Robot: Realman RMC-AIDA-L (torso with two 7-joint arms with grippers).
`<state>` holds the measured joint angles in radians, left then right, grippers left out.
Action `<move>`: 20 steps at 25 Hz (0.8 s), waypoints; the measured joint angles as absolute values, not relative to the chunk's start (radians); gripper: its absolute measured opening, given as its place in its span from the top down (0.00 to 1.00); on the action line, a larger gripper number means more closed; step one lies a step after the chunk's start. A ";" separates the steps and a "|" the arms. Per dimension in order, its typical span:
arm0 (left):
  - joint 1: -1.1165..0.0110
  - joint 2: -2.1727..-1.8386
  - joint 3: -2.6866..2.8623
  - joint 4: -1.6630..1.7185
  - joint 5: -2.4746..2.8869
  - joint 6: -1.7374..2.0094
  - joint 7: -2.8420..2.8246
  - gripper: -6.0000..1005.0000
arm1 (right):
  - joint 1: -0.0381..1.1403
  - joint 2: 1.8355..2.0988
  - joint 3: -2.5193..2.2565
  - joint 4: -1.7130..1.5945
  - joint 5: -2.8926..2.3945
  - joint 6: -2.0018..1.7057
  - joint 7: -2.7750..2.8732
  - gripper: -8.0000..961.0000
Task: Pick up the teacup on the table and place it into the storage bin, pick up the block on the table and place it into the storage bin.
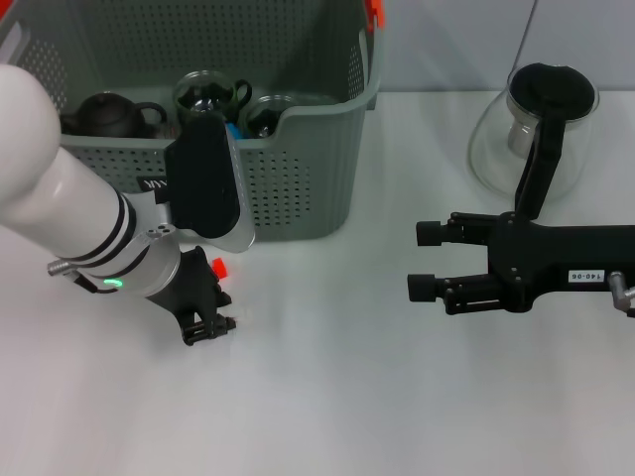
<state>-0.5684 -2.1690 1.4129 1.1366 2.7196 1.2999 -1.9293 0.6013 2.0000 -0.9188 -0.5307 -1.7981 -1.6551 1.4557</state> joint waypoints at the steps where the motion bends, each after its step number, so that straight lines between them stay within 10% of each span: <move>1: -0.572 -2.169 1.412 1.137 2.720 1.302 -1.932 0.59 | 0.601 2.000 -0.919 -0.531 -1.798 -1.655 1.456 0.05; 20: -0.644 -2.153 0.936 1.343 2.398 1.823 -2.068 0.85 | 0.598 1.998 -0.919 -0.532 -1.800 -1.654 1.455 0.05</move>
